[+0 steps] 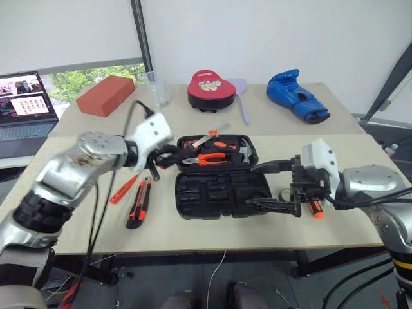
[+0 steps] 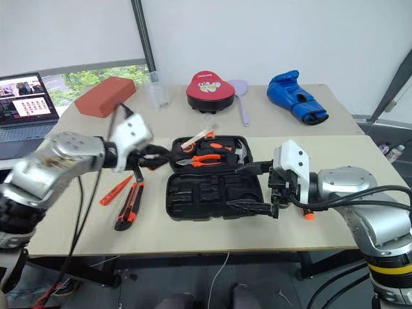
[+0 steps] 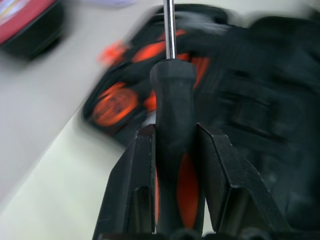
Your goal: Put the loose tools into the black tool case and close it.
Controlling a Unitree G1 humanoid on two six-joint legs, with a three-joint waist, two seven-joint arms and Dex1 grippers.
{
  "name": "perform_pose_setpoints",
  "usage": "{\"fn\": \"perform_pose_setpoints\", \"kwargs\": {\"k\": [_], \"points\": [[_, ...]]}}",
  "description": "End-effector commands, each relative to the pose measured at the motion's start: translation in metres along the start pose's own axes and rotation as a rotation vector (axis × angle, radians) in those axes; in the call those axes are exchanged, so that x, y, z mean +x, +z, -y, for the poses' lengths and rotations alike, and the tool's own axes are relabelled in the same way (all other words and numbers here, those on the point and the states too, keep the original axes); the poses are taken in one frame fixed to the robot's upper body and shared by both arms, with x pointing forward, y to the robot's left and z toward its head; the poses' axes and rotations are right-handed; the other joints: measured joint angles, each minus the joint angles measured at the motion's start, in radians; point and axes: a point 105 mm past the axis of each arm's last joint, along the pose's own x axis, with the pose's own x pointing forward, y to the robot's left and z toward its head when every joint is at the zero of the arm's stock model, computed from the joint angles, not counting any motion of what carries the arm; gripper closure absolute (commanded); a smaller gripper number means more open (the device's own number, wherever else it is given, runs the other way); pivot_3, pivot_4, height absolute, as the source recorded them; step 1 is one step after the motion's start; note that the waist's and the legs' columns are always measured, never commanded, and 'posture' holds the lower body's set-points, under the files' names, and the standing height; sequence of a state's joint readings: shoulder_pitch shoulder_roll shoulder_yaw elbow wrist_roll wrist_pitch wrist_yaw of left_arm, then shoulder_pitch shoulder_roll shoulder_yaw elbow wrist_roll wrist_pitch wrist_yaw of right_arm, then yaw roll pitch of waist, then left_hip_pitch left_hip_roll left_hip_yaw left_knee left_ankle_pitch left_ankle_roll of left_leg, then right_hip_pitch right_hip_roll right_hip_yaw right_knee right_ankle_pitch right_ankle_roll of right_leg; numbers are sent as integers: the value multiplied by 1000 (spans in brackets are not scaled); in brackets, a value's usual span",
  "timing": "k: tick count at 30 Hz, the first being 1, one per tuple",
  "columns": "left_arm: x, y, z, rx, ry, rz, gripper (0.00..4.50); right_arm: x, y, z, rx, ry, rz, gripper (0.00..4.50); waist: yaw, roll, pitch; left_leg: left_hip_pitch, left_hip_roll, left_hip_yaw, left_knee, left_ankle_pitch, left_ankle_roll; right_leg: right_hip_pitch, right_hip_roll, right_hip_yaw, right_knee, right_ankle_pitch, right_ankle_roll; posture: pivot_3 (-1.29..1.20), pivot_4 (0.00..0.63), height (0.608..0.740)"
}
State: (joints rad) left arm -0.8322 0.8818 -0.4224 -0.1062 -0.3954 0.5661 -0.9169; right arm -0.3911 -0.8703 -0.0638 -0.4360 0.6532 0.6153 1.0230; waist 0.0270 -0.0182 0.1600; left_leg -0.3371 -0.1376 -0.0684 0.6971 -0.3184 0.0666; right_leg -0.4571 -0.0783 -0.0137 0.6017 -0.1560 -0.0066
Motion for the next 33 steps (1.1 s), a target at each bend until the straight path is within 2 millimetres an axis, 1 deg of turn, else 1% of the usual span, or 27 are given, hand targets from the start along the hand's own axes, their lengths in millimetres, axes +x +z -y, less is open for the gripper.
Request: {"fn": "perform_pose_setpoints", "kwargs": {"k": [1, 6, 7, 13, 15, 20, 21, 22, 23, 28, 29, 31, 32, 33], "points": [[13, 0, -4, 108, -96, -4, 3688, -7, 3, 9, 10, -75, 23, 0, 0, 0, 0, -1, 0, 0, 1, 0, 0, 0, 0, 0, 0, 0, 0, 0, 150, 740], [34, -25, -14, 198, -151, -92, 3688, -16, -15, 17, 47, -179, -36, 0, -5, -1, 0, -3, 1, 0, 1, 1, 3, -2, 0, 0, 0, 0, 0, 0, 150, 740], [38, -27, -16, 196, -159, -97, 3688, -18, -18, 18, 52, -198, -50, 0, -4, -1, 0, -3, 1, 0, 2, 4, 9, -2, 0, -1, 0, 0, 0, 0, 150, 740], [52, -31, -22, 236, -183, -112, 3688, -23, -21, 19, 65, -247, -52, 0, -7, -1, 0, -9, 1, -1, 6, 3, 14, -5, 1, -1, 1, 1, 0, 0, 150, 740], [55, -30, -26, 231, -175, -110, 3688, -23, -20, 19, 69, -254, -46, 0, -8, -1, 0, -11, 1, 0, 7, 4, 14, -7, 1, -1, 1, 1, 0, 0, 150, 740], [61, -27, -27, 193, -192, -99, 3688, -24, -21, 19, 71, -271, -42, 0, -8, -1, 0, -18, 1, 0, 15, 3, 17, -13, 1, -1, 8, 1, 0, 0, 150, 740], [62, -25, -27, 178, -192, -89, 2735, -24, -21, 19, 71, -273, -42, 0, -8, -1, 0, -18, 1, 0, 16, 3, 17, -13, 0, 0, 8, 1, 0, 0, 150, 740], [62, -22, -28, 165, -193, -78, 2581, -24, -21, 19, 71, -274, -41, 0, -8, -1, 0, -18, 1, 0, 16, 3, 17, -13, 0, 0, 9, 1, 0, 0, 150, 740], [62, -19, -28, 161, -193, -67, 2096, -24, -21, 19, 72, -275, -41, 0, -8, -1, 0, -19, 1, 0, 16, 2, 17, -13, 1, 0, 8, 1, 0, 0, 150, 740], [63, -4, -31, 140, -173, -19, 311, -23, -21, 17, 73, -276, -36, 0, -7, -1, 0, -19, 1, 0, 17, 2, 18, -13, 1, 0, 9, 1, 0, 0, 150, 740], [62, 1, -32, 127, -171, 2, 311, -23, -21, 17, 74, -276, -34, 0, -7, -1, 0, -19, 1, 0, 17, 2, 18, -13, 1, 0, 9, 1, 0, 0, 150, 740], [61, 9, -33, 101, -172, 42, 626, -23, -21, 18, 75, -276, -32, 0, -7, -1, 0, -19, 1, 0, 17, 2, 18, -13, 1, 0, 9, 1, 0, 0, 150, 740], [60, 10, -34, 92, -167, 49, 869, -23, -21, 18, 75, -277, -32, 0, -7, -1, 0, -20, 1, 0, 17, 2, 18, -14, 1, 0, 9, 1, 0, 0, 150, 740], [60, 11, -34, 88, -164, 51, 1277, -23, -21, 18, 75, -277, -31, 0, -7, -1, 0, -20, 1, 0, 17, 2, 18, -14, 1, 0, 9, 1, 0, 0, 150, 740]]}}
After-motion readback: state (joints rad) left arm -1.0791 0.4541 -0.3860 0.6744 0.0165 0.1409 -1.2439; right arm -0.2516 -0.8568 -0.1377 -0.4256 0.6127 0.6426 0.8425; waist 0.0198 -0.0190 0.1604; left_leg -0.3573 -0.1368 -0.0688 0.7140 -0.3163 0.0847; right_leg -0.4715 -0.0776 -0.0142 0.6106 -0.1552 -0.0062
